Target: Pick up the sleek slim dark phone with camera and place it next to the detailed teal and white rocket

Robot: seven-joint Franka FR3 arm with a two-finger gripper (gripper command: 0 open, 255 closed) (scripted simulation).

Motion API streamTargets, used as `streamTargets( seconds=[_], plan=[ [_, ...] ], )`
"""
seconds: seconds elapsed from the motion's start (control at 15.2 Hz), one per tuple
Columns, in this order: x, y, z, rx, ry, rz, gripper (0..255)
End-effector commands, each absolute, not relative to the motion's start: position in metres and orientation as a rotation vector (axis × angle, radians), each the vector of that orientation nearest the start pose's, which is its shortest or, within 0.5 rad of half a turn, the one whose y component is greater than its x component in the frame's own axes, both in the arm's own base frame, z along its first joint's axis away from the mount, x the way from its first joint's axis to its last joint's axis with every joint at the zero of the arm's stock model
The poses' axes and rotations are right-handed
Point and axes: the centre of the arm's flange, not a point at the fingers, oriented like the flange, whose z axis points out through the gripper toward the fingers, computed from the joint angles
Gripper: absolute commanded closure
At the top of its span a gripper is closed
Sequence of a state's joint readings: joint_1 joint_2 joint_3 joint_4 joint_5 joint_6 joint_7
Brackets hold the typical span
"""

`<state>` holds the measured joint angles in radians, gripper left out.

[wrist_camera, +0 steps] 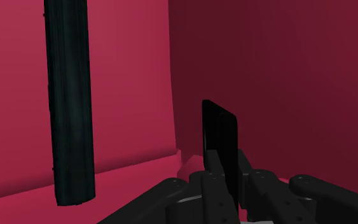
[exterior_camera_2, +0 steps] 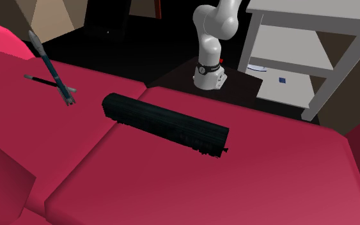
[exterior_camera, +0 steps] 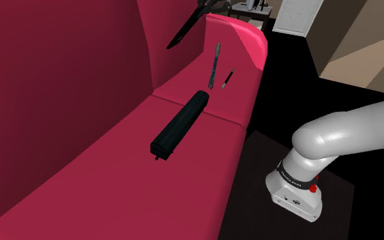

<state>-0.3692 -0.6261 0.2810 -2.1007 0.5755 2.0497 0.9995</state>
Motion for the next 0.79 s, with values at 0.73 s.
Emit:
streamTargets(
  seconds=[0.73],
  plan=[
    [0.436, -0.131, 0.705, -2.061, 1.428, -0.422, 255]
  ],
)
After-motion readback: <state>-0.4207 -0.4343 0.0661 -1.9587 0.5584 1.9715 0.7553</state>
